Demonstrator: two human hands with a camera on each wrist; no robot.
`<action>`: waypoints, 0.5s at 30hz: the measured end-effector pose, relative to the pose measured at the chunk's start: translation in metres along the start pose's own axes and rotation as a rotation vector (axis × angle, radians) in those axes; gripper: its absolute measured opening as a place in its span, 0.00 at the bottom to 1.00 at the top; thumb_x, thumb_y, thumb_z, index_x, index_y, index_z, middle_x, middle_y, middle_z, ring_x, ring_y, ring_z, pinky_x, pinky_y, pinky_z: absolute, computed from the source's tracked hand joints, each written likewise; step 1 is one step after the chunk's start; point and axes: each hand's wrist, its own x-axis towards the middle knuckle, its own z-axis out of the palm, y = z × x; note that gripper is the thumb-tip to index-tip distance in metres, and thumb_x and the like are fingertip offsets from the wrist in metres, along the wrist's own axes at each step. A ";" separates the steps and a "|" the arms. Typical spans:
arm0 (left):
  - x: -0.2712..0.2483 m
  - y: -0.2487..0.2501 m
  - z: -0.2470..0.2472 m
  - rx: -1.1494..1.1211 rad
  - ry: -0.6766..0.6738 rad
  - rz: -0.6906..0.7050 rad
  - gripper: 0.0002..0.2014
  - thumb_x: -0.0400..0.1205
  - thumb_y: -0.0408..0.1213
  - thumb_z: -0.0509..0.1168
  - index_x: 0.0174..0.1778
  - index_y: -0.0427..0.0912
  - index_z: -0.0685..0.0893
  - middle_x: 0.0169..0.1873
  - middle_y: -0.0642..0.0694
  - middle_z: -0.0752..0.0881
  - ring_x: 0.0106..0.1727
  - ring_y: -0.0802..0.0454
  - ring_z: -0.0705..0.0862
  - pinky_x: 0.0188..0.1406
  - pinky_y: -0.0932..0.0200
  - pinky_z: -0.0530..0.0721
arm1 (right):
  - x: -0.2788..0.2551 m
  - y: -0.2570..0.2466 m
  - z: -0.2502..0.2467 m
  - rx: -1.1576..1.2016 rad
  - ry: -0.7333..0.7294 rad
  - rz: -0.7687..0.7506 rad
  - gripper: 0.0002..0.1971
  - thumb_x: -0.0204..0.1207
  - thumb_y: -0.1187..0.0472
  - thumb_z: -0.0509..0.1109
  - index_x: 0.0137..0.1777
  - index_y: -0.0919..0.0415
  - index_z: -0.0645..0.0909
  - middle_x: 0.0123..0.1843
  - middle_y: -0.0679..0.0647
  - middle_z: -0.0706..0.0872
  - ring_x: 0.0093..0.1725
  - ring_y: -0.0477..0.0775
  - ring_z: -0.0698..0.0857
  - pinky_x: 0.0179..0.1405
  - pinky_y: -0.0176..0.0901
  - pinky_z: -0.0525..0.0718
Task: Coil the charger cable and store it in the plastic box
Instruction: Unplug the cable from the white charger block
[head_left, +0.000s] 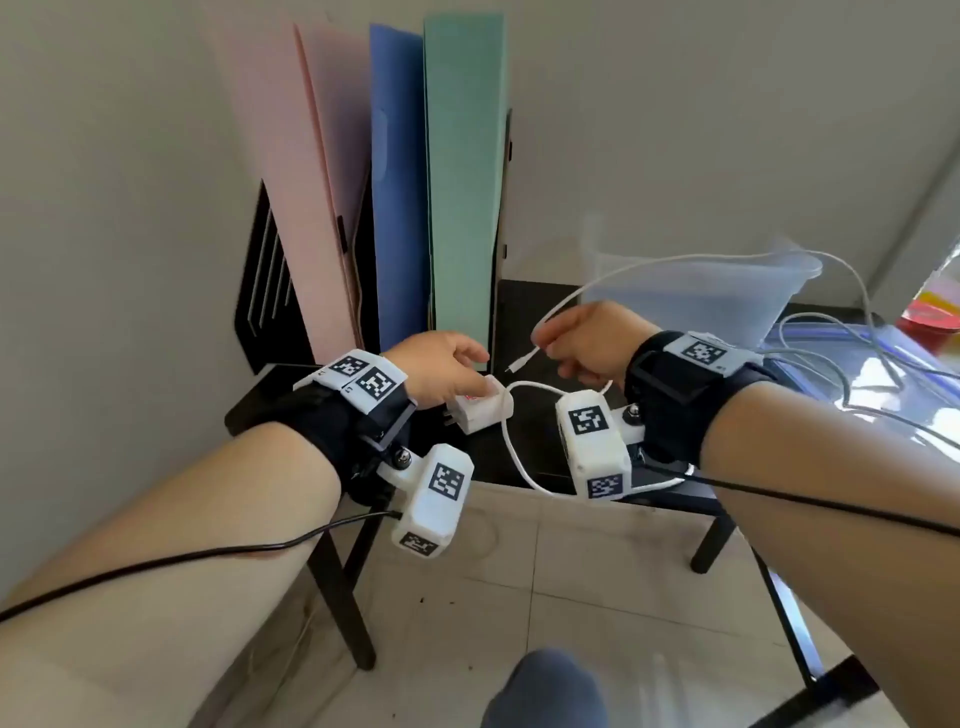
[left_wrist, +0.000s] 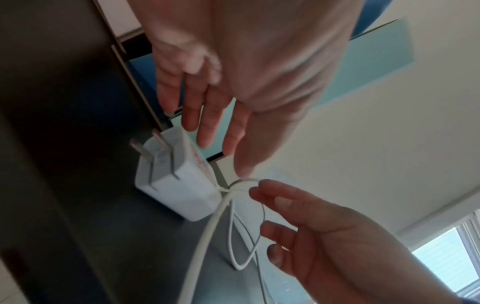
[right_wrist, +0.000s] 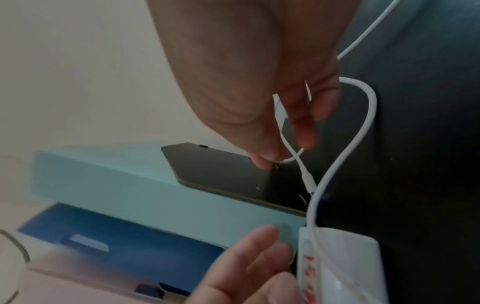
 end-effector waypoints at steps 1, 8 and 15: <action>-0.001 -0.001 0.001 -0.005 -0.019 -0.006 0.26 0.74 0.45 0.72 0.69 0.50 0.76 0.57 0.53 0.79 0.57 0.56 0.79 0.55 0.64 0.72 | 0.002 0.001 0.002 -0.091 0.014 -0.038 0.11 0.76 0.65 0.64 0.55 0.56 0.84 0.36 0.50 0.84 0.31 0.46 0.81 0.27 0.32 0.80; 0.006 -0.020 0.020 -0.033 -0.041 -0.013 0.44 0.68 0.42 0.77 0.78 0.48 0.63 0.63 0.50 0.79 0.58 0.52 0.81 0.58 0.61 0.78 | 0.014 -0.003 0.019 -0.686 -0.097 -0.142 0.26 0.76 0.70 0.59 0.72 0.51 0.74 0.72 0.55 0.78 0.71 0.56 0.76 0.70 0.43 0.73; 0.005 -0.035 0.030 -0.126 0.076 0.034 0.38 0.69 0.39 0.76 0.75 0.51 0.69 0.64 0.52 0.80 0.57 0.55 0.79 0.58 0.65 0.74 | 0.032 -0.010 0.028 -1.021 -0.186 -0.015 0.30 0.76 0.70 0.61 0.79 0.60 0.62 0.78 0.62 0.68 0.74 0.64 0.72 0.72 0.55 0.74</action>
